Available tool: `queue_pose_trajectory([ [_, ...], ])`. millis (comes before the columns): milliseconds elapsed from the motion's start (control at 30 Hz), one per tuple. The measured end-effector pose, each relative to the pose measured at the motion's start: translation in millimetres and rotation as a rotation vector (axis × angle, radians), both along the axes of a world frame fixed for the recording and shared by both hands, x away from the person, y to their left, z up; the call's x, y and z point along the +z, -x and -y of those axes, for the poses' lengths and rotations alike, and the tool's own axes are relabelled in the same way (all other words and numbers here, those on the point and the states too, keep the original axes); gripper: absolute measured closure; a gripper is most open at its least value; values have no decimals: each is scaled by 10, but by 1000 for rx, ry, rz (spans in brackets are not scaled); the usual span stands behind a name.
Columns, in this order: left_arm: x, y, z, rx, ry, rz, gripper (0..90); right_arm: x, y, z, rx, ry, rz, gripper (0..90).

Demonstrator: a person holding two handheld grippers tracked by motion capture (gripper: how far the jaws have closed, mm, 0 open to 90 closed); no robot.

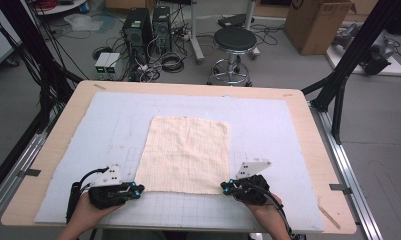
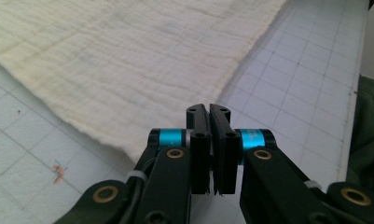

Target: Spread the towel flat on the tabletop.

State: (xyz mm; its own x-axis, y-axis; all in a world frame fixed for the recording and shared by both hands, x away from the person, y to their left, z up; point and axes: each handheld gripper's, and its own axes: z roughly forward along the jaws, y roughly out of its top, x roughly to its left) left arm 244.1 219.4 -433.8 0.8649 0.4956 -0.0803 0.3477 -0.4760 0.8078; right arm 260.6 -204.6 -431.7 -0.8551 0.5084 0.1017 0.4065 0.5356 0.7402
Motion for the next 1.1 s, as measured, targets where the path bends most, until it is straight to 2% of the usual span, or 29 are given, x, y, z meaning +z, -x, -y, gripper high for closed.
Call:
queue_pose_trajectory([
  [67, -7, -23, -4, 24, -4, 2, 703, 8, 10, 4, 2, -13, -2, 759],
  [100, -15, -39, -8, 24, -1, -9, 668, 7, 21, -1, 7, -17, -6, 711],
  [233, -51, -79, 8, 26, -28, -35, 593, -22, 60, -45, 47, -18, -28, 622],
  [367, -90, -93, 35, 22, -64, -34, 563, -65, 57, -96, 51, 33, -25, 601],
  [433, -88, -97, 33, 35, -66, -33, 589, -81, 42, -107, 51, 41, -25, 626],
  [600, -88, -110, 26, 63, -80, -15, 727, -81, 16, -97, 31, 53, -10, 758],
  [700, -89, -117, 23, 76, -77, -11, 799, -82, -18, -77, 28, 45, -22, 832],
  [767, -87, -116, 22, 67, -80, -8, 847, -75, -22, -72, 35, 37, -32, 864],
  [933, -61, -74, 21, 48, -67, 4, 865, -49, 9, -53, 42, 28, -30, 873],
  [1100, -18, 10, 26, 40, -40, 13, 866, -16, 42, 11, 31, -6, -30, 874],
])
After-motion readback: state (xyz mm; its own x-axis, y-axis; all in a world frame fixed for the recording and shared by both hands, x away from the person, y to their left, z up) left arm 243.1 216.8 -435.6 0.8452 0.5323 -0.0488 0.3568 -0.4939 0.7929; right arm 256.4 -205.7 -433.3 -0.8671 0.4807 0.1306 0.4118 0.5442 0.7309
